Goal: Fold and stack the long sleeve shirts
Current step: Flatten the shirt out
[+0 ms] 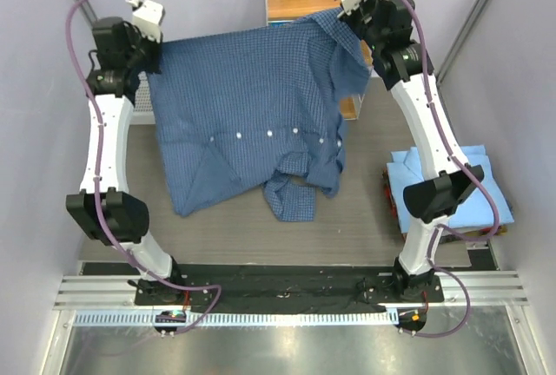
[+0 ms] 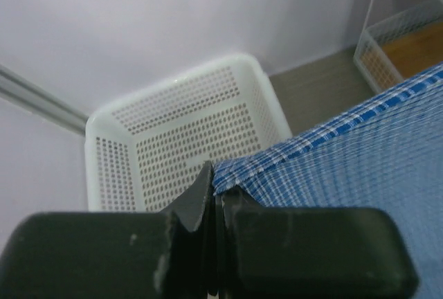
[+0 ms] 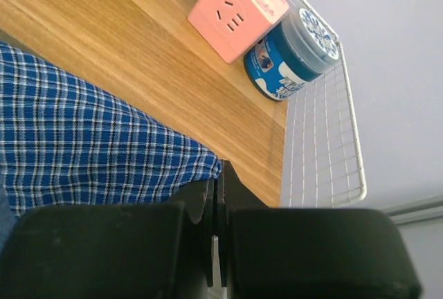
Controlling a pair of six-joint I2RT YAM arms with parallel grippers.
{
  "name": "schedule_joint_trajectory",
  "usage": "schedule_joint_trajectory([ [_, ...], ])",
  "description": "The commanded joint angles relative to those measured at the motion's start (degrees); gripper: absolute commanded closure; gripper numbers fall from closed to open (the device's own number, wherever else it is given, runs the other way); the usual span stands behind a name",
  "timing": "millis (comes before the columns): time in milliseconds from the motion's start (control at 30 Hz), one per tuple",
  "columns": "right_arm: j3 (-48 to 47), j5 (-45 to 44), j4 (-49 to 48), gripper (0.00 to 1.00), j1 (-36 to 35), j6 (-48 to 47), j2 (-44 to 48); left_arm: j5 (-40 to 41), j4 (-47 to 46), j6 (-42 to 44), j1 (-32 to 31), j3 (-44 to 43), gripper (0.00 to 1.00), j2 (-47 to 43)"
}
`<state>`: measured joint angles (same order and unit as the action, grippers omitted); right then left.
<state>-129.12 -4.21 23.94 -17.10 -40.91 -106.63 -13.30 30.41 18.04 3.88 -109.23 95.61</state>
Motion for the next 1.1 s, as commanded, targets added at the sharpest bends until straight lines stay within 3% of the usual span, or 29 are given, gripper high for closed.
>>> schedule_joint_trajectory([
  [0, -12.0, -3.4, -1.1, 0.99, 1.5, 0.2, 12.1, -7.5, 0.3, -6.1, 3.1, -12.9, 1.0, -8.2],
  [67, -4.3, -1.1, -1.2, 0.99, 1.5, 0.8, 18.6, -9.9, 0.5, -4.5, 3.6, -9.1, 1.0, -15.8],
  [233, 21.6, 3.2, -0.4, 0.99, 1.5, -3.6, 41.8, -17.1, 8.3, 6.7, 3.7, 16.2, 1.0, -33.8],
  [400, 41.2, 14.8, 18.7, 0.99, 1.5, -10.2, 53.8, -19.4, 23.8, 30.1, 3.7, 37.4, 1.0, -46.9],
  [433, 48.4, 17.2, 21.8, 0.99, 1.6, -11.9, 55.2, -20.0, 29.0, 33.3, 3.7, 43.0, 1.0, -47.8],
  [500, 54.7, 23.3, 31.1, 0.98, 1.5, -13.6, 56.7, -20.5, 35.1, 43.8, 3.6, 48.5, 1.0, -48.5],
  [567, 61.9, 27.2, 39.6, 0.94, 0.9, -15.7, 55.5, -20.1, 41.5, 48.6, 3.7, 55.1, 1.0, -49.0],
  [600, 63.3, 29.8, 41.5, 0.92, -0.7, -16.3, 54.9, -19.6, 43.3, 54.2, 3.7, 56.7, 1.0, -49.2],
  [667, 65.8, 31.5, 45.8, 0.91, -3.2, -15.4, 52.6, -18.2, 47.0, 56.6, 3.6, 59.1, 1.0, -50.2],
  [733, 66.4, 33.4, 47.9, 0.87, -10.0, -13.3, 51.4, -17.7, 52.4, 63.9, 3.7, 59.0, 1.0, -50.3],
  [800, 66.9, 34.0, 49.4, 0.75, -16.2, -10.1, 49.9, -16.1, 58.0, 66.4, 3.7, 57.4, 0.99, -49.7],
  [833, 67.2, 34.1, 49.7, 0.46, -22.2, -7.2, 49.4, -15.5, 60.3, 69.6, 3.7, 56.8, 0.93, -48.7],
  [867, 66.8, 34.3, 50.1, 0.3, -23.8, -7.2, 49.2, -14.5, 62.4, 69.3, 3.7, 55.9, 0.73, -46.9],
  [900, 66.4, 33.7, 49.1, 0.13, -24.1, -6.0, 48.9, -14.1, 62.3, 68.1, 3.7, 54.2, 0.63, -45.6],
  [933, 65.1, 30.3, 47.7, 0.06, -24.3, -4.5, 48.4, -13.9, 62.3, 67.5, 3.7, 53.1, 0.56, -44.5],
  [1033, 61.4, 25.7, 44.1, 0.06, -23.2, -1.4, 44.9, -17.6, 59.7, 65.1, 3.7, 46.8, 0.31, -38.4],
  [1067, 60.8, 26.1, 40.8, 0.06, -18.5, -0.3, 44.0, -19.0, 57.8, 61.3, 3.7, 45.3, 0.27, -36.4],
])
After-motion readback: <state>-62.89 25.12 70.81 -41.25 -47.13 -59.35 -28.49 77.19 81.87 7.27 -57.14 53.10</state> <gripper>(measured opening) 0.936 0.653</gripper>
